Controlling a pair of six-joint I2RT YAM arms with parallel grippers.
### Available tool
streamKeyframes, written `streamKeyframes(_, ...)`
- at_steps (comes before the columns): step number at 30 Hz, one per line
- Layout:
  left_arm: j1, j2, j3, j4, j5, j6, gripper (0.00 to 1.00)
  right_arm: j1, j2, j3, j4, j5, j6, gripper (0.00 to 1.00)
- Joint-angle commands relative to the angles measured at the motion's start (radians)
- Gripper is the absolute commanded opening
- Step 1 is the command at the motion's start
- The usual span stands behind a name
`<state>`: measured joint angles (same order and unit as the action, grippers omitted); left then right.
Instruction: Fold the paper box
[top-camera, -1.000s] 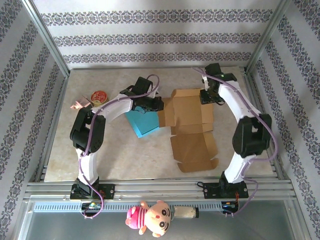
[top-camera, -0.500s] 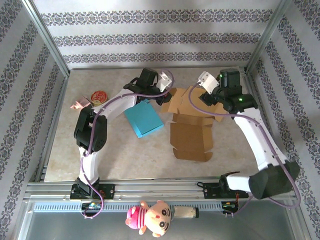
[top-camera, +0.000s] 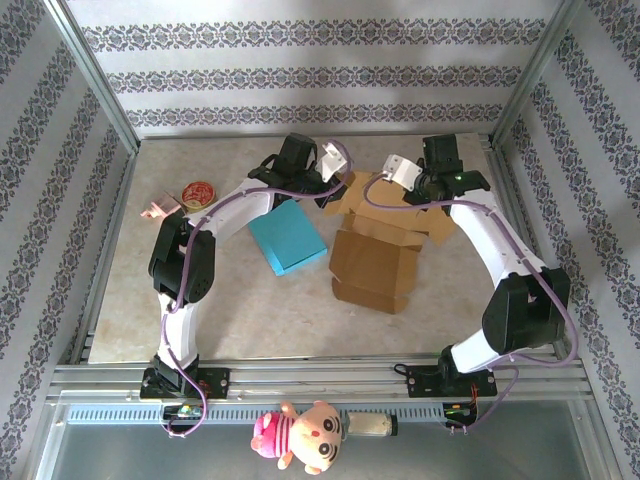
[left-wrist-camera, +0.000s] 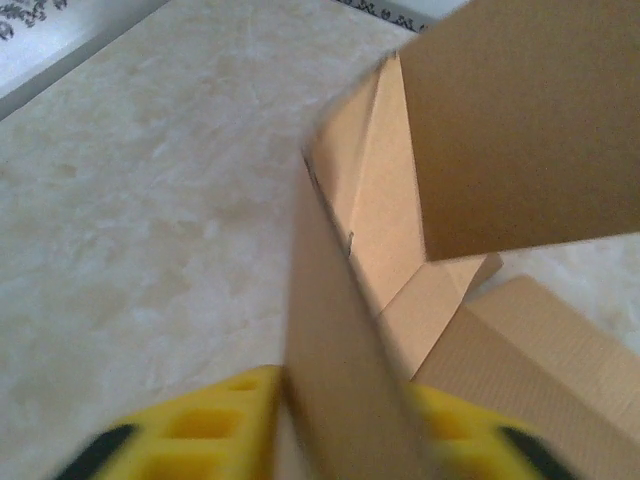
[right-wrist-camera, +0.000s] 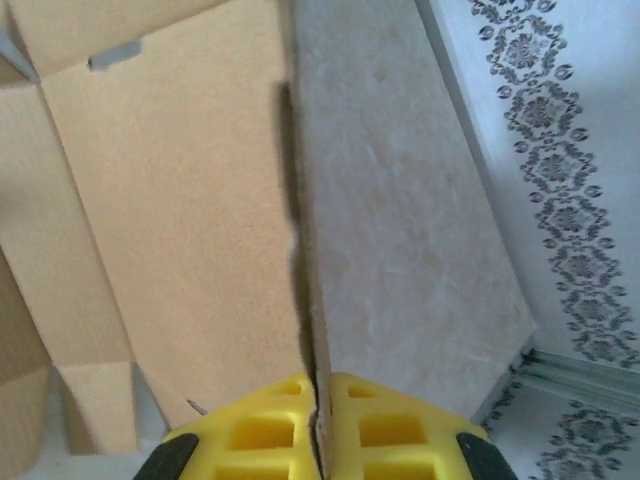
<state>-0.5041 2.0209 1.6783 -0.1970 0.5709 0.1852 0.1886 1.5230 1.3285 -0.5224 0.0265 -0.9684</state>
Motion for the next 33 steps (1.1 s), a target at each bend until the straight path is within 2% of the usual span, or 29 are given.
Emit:
streamKeyframes(1, -0.007, -0.024, -0.035, 0.084, -0.036, -0.179, 0.4, 0.02, -0.07, -0.047, 0.128, 0.12, 0.02, 0.0)
streamKeyframes(4, -0.003, -0.118, -0.095, 0.065, -0.202, -0.433, 0.44, 0.035, -0.092, -0.122, 0.234, 0.221, 0.019, 0.0)
streamKeyframes(6, 0.007, -0.18, -0.155, 0.033, -0.285, -0.646, 0.46, 0.041, -0.097, -0.173, 0.281, 0.242, 0.013, 0.0)
streamKeyframes(7, 0.011, -0.206, -0.192, 0.043, -0.274, -0.763, 0.46, 0.047, -0.098, -0.197, 0.306, 0.252, 0.01, 0.0)
streamKeyframes(8, 0.01, -0.226, -0.236, 0.092, -0.214, -0.861, 0.46, 0.052, -0.099, -0.222, 0.33, 0.259, 0.004, 0.0)
streamKeyframes(11, -0.013, -0.243, -0.358, 0.336, -0.061, -1.19, 0.44, 0.072, -0.1, -0.287, 0.422, 0.311, -0.037, 0.0)
streamKeyframes(14, -0.047, -0.212, -0.432, 0.6, -0.047, -1.438, 0.44, 0.085, -0.1, -0.338, 0.505, 0.346, -0.096, 0.0)
streamKeyframes(21, -0.06, -0.051, -0.328, 0.783, -0.053, -1.583, 0.49, 0.09, -0.104, -0.372, 0.547, 0.368, -0.134, 0.0)
streamKeyframes(27, -0.064, 0.008, -0.278, 0.793, -0.078, -1.597, 0.51, 0.096, -0.112, -0.377, 0.541, 0.361, -0.129, 0.01)
streamKeyframes(30, -0.073, 0.042, -0.234, 0.795, -0.026, -1.584, 0.51, 0.101, -0.113, -0.374, 0.539, 0.362, -0.12, 0.02)
streamKeyframes(33, -0.086, 0.075, -0.206, 0.839, -0.009, -1.634, 0.54, 0.11, -0.11, -0.371, 0.538, 0.365, -0.117, 0.02)
